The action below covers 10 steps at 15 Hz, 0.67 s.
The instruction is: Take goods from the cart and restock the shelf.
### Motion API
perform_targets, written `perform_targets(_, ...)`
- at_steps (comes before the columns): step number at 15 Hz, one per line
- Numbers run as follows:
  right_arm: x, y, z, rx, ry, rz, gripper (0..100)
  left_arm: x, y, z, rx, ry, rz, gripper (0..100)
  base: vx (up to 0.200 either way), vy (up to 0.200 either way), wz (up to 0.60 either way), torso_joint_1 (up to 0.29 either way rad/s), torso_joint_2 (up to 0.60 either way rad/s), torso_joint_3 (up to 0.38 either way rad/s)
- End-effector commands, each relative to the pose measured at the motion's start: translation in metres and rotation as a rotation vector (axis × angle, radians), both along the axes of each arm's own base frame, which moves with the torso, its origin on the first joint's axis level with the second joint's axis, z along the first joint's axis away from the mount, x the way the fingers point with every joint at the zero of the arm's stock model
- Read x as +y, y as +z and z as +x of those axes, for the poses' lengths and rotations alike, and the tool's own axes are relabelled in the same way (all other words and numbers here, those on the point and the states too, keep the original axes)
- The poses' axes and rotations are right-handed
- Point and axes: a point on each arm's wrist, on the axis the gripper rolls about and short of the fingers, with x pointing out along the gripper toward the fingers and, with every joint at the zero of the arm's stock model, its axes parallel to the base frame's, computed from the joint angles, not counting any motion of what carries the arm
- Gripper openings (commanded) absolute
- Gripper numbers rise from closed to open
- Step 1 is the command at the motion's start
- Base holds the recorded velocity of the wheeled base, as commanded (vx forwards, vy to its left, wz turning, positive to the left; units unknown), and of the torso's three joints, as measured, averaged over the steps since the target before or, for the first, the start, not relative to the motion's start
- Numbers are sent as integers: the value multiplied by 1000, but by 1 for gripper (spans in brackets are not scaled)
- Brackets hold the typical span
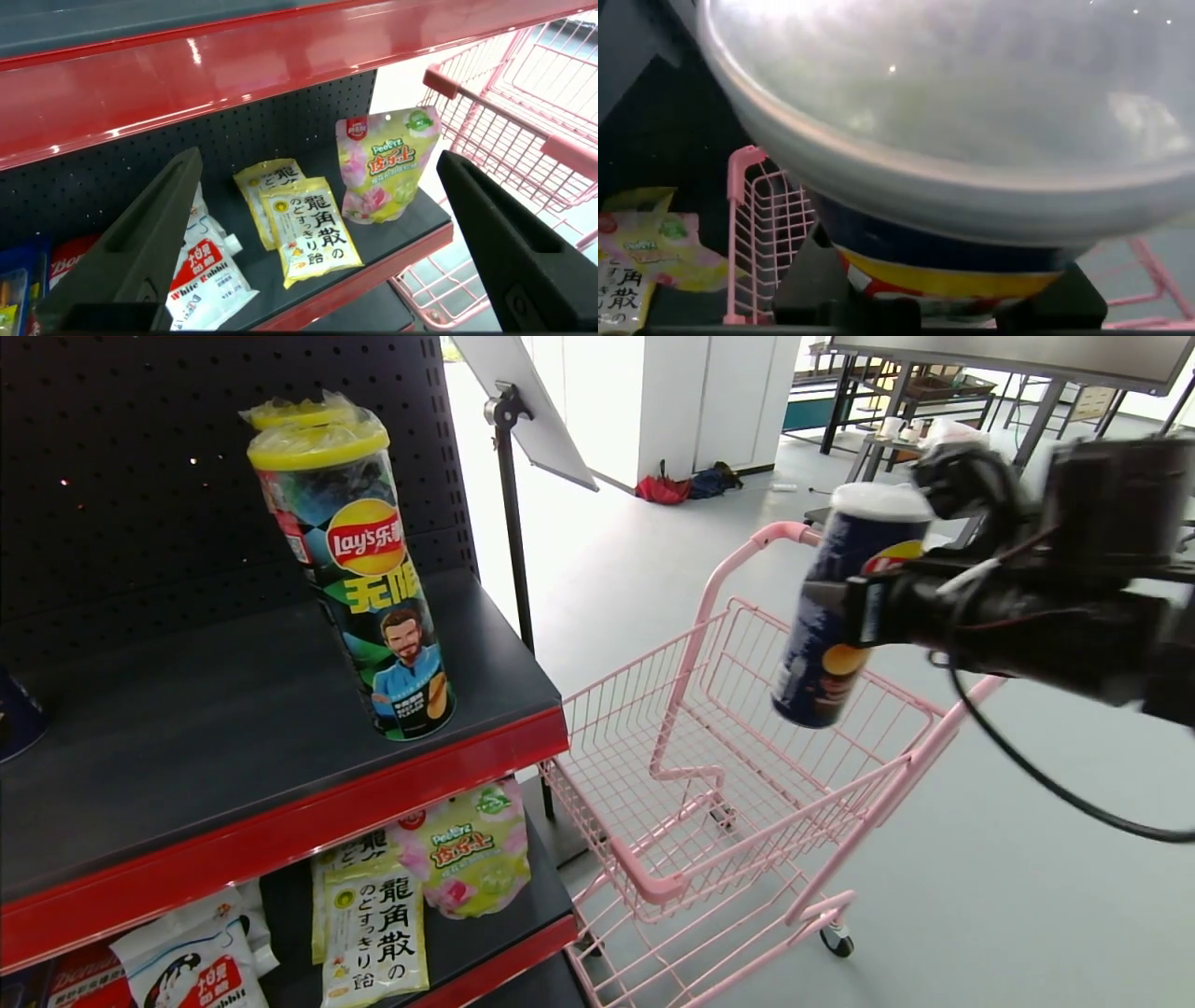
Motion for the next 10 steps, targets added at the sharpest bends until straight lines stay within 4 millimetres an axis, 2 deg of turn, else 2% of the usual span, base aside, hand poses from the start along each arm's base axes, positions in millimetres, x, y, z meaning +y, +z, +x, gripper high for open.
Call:
perform_targets(1, -72, 3, -155, -80, -73, -43, 0, 0, 0, 0, 0, 1, 0, 100, 0, 0, 0, 0, 0, 0)
perform_targets(2, -80, -4, -165, -77, -111, -52, 0, 0, 0, 0, 0, 1, 0, 100, 0, 0, 0, 0, 0, 0)
perform_targets(4, -104, -30, -207, 7, -207, -72, 0, 0, 0, 0, 0, -1, 0, 100, 0, 0, 0, 0, 0, 0)
perform_targets(7, -111, -50, -228, 20, -271, -83, 0, 0, 0, 0, 0, 1, 0, 100, 0, 0, 0, 0, 0, 0)
perform_targets(10, -113, -64, -239, 13, -275, -93, 0, 0, 0, 0, 0, 1, 0, 100, 0, 0, 0, 0, 0, 0)
